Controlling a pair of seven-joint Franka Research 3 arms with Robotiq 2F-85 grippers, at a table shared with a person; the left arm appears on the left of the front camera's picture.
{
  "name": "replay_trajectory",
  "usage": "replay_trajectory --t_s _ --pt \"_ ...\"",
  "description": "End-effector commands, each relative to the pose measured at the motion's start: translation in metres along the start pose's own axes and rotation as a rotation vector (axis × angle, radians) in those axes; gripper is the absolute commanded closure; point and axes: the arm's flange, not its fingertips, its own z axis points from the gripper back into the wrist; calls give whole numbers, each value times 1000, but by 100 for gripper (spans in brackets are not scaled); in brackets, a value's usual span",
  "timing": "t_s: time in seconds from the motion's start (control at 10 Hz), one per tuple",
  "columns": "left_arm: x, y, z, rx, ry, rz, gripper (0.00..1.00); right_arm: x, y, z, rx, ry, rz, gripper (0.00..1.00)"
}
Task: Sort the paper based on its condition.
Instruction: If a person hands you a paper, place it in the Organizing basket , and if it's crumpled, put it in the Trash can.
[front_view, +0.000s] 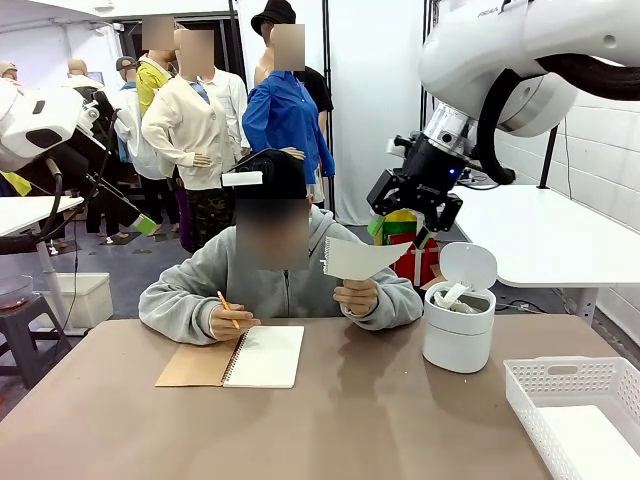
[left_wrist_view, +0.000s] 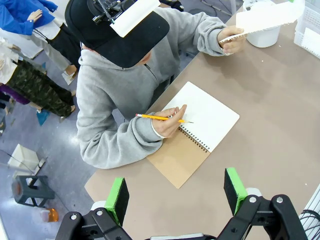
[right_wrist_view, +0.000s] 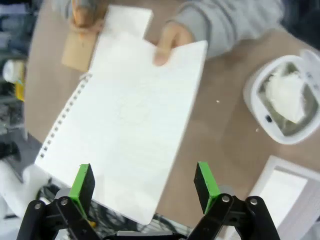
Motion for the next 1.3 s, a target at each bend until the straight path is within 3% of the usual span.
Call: replay_trajectory --t_s 0.0,0.3,0.5,0.8,1.2 --pt "-1 1 0 0 -1 2 0 14 -18 -4 105 -21 -225 0" --pt "-1 1 0 0 -1 2 0 10 -49 -27 157 37 -427 0" --pt "-1 1 0 0 -1 2 0 8 -65 -49 302 49 -593 0" --pt "-1 1 0 0 -1 2 0 -1 -70 -74 412 107 -664 0" --pt "-1 1 0 0 -1 2 0 -7 -75 -94 533 78 -677 0"
